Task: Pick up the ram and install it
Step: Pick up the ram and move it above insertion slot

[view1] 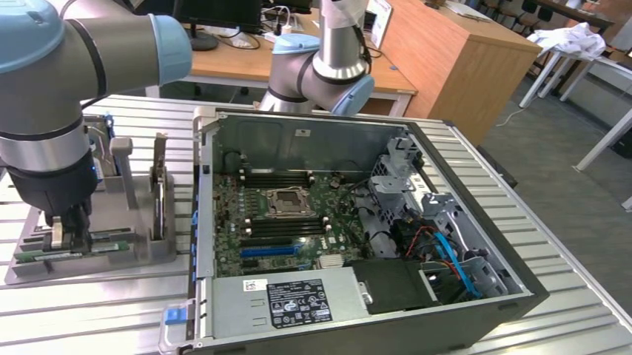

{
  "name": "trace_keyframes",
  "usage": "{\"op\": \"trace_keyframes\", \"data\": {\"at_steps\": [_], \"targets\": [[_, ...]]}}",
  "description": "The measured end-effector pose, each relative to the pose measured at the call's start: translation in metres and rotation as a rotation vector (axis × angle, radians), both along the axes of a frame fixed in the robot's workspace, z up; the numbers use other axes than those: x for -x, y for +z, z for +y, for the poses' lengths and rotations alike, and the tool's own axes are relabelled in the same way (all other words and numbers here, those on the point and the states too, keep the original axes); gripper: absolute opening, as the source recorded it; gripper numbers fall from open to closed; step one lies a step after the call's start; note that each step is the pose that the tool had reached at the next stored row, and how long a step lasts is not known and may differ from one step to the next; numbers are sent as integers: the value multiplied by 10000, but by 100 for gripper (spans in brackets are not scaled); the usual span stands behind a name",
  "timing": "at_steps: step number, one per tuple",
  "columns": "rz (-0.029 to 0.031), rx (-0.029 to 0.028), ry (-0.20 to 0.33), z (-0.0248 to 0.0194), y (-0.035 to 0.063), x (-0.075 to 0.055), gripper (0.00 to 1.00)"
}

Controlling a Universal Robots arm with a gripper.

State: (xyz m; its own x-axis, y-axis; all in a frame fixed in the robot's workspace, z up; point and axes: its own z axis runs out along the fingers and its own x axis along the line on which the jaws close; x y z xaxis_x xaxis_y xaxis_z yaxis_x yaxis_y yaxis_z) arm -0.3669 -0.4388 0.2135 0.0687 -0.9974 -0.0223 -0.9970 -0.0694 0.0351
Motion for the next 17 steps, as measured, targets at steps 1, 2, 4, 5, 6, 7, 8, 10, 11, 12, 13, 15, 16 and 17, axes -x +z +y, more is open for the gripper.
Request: {"op": "trace_keyframes", "data": {"at_steps": [1,2,4,5,6,7,8,10,11,12,13,15,16,17], "targets": [[1,1,-1,0,3,0,12],[2,1,-1,0,4,0,12],[2,1,0,0,11,0,12],[2,1,-1,0,13,0,12],[2,2,-1,0,14,0,12],[2,1,-1,0,15,0,12],[2,1,-1,0,17,0,12],[2,1,0,0,21,0,12],[2,1,-1,0,23,0,12],[2,2,-1,0,25,0,12],[3,2,0,0,28,0,12],[2,2,-1,0,33,0,12],[1,1,0,0,34,0,12],[1,0,-1,0,36,0,12]]}}
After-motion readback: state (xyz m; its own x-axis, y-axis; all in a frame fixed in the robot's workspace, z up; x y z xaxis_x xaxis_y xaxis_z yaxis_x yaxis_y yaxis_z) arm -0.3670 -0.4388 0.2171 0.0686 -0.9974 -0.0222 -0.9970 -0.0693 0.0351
